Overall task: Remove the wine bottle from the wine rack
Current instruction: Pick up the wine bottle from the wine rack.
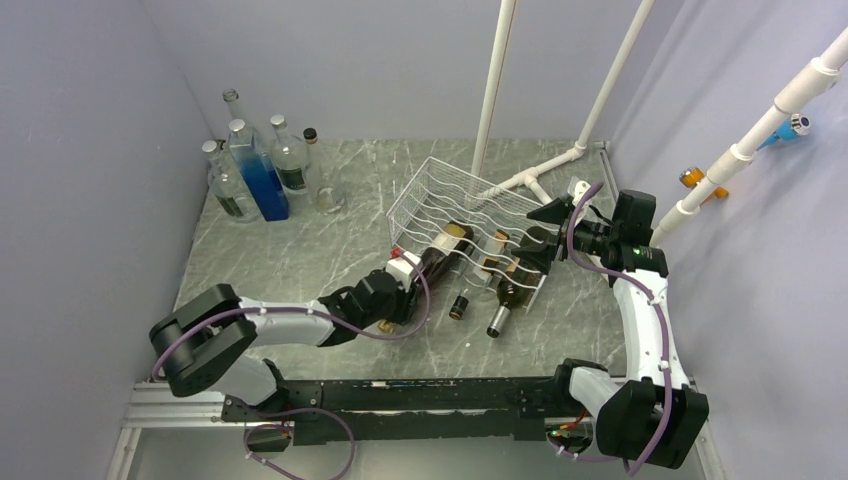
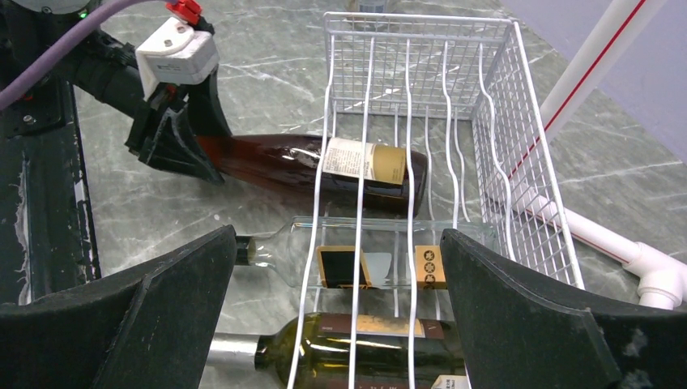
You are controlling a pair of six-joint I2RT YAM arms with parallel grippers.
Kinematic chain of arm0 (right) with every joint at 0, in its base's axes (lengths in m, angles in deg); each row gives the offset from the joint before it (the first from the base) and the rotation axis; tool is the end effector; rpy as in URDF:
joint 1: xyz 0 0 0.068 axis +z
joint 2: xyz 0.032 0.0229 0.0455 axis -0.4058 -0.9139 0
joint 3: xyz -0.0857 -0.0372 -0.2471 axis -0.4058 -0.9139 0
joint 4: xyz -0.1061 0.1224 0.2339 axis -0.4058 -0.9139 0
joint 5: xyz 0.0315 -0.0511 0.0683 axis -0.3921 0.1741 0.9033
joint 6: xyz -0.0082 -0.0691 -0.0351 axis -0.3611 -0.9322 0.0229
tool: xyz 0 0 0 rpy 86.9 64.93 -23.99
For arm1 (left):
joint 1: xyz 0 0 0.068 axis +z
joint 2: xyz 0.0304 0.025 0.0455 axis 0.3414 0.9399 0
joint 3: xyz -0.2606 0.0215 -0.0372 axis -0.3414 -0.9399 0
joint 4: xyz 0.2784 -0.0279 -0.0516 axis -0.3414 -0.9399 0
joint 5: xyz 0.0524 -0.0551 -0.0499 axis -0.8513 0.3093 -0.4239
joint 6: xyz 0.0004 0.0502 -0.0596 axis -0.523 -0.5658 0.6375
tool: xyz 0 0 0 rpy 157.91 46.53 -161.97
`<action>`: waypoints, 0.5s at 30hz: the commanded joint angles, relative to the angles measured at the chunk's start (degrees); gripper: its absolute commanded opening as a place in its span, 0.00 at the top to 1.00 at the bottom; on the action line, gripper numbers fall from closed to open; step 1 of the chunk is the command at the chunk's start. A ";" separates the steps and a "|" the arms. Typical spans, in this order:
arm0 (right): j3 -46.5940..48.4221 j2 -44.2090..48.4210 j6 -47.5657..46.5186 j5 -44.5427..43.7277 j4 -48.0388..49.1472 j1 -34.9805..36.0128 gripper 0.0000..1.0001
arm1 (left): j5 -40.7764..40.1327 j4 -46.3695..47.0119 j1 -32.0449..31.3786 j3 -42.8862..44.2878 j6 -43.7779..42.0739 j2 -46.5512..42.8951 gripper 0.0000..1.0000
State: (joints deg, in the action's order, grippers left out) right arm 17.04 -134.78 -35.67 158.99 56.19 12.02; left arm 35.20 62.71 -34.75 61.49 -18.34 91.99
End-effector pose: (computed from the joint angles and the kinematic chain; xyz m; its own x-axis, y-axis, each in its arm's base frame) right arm 0.2486 0.0122 0.2975 -0.0624 -0.1719 -0.9831 -0.8958 0.4440 -0.0208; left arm 0.1924 -0.2517 0.1094 -0.5256 0.1976 -0.8274 0.5812 0.7937 -0.1797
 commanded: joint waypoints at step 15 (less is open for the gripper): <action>-0.05 0.51 -1.08 1.77 0.87 -0.21 0.00 | -3.03 0.72 0.48 -7.53 4.99 -20.39 1.00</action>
State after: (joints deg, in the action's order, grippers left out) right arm 17.04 -134.78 -35.67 158.99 56.21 12.02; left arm 36.47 55.76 -34.95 53.27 -16.42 77.52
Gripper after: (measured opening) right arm 0.994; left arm 0.469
